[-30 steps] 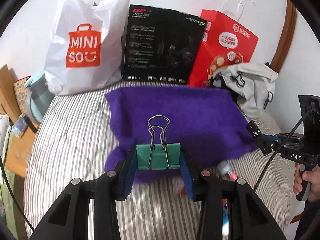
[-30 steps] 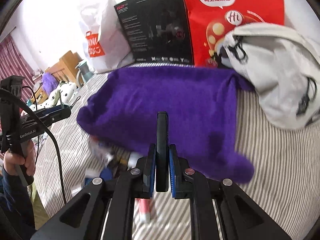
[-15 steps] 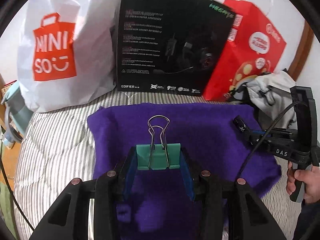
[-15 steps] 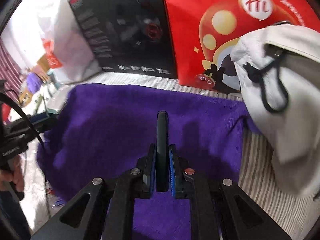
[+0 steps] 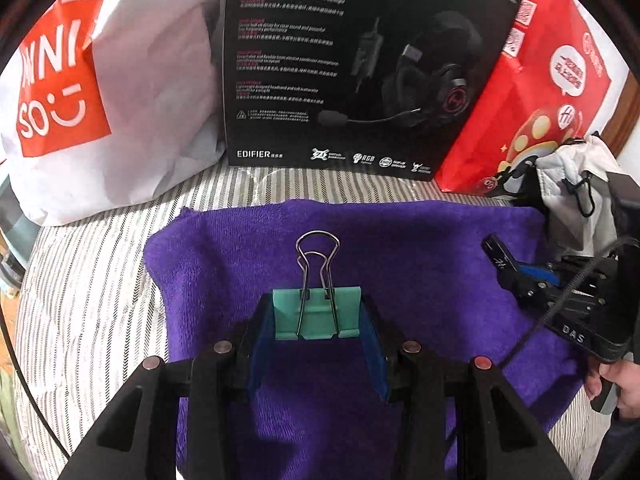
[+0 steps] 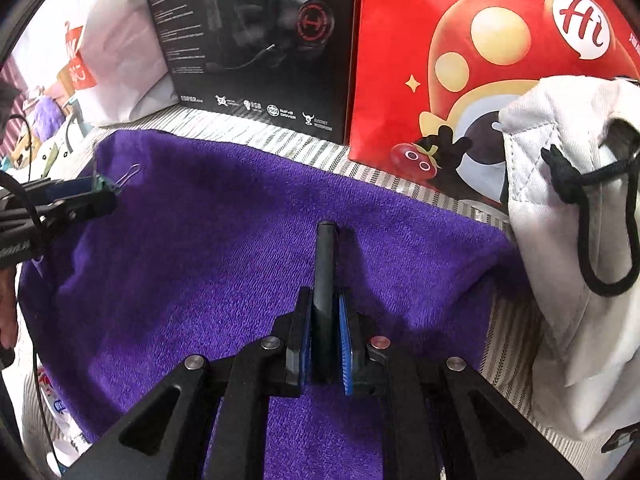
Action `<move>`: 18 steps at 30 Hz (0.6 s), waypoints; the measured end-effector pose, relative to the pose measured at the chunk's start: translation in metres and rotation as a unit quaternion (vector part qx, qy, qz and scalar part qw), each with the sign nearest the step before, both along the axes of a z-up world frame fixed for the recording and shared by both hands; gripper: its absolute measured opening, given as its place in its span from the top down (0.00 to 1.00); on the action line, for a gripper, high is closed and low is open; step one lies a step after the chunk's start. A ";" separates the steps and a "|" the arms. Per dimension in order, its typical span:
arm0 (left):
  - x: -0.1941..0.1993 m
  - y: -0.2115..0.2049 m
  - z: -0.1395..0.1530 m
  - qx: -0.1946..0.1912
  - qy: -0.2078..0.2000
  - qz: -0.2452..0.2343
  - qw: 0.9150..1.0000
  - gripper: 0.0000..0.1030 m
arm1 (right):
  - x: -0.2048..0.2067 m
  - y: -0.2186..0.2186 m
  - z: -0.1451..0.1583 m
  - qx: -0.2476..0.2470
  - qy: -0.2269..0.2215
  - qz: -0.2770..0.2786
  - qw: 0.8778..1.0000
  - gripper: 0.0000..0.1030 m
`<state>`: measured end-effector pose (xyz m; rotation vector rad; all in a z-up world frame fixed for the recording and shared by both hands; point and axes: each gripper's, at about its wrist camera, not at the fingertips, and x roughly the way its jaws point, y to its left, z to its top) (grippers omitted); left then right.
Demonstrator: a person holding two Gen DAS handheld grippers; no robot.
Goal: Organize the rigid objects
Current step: 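Carry both items onto the purple towel while the right gripper releases the lighter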
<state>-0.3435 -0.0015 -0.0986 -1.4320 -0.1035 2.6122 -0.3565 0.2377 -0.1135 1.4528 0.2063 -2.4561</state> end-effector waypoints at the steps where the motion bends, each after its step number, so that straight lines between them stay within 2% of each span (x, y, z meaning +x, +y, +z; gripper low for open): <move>1: -0.002 0.000 -0.001 -0.001 -0.003 0.001 1.000 0.62 | 0.000 0.002 0.000 -0.007 -0.005 0.002 1.000 0.83; 2: -0.004 0.000 -0.003 -0.004 -0.007 0.004 1.000 0.62 | -0.001 0.004 0.001 -0.019 -0.010 0.003 1.000 0.75; 3: -0.005 -0.001 -0.004 -0.005 -0.009 0.004 1.000 0.62 | 0.000 0.007 0.001 -0.032 -0.015 0.004 0.999 0.63; 5: -0.008 -0.001 -0.007 -0.008 -0.015 0.005 1.000 0.62 | 0.005 0.013 0.004 -0.038 -0.016 -0.002 0.999 0.50; 8: -0.010 0.002 -0.010 -0.017 -0.019 0.004 1.000 0.62 | 0.018 0.014 0.013 -0.021 -0.003 -0.003 1.000 0.50; 10: -0.011 0.005 -0.012 -0.030 -0.022 0.003 0.999 0.62 | 0.027 0.016 0.022 -0.028 0.002 -0.008 1.000 0.50; 12: -0.010 0.009 -0.012 -0.047 -0.022 -0.001 0.999 0.62 | 0.040 0.019 0.032 -0.036 0.005 -0.007 0.999 0.49; 14: -0.010 0.011 -0.013 -0.058 -0.024 -0.002 0.998 0.62 | 0.055 0.020 0.040 -0.035 0.010 -0.004 0.999 0.42; 18: -0.008 0.016 -0.013 -0.082 -0.022 -0.008 0.996 0.61 | 0.087 0.022 0.057 -0.030 0.026 0.000 0.999 0.41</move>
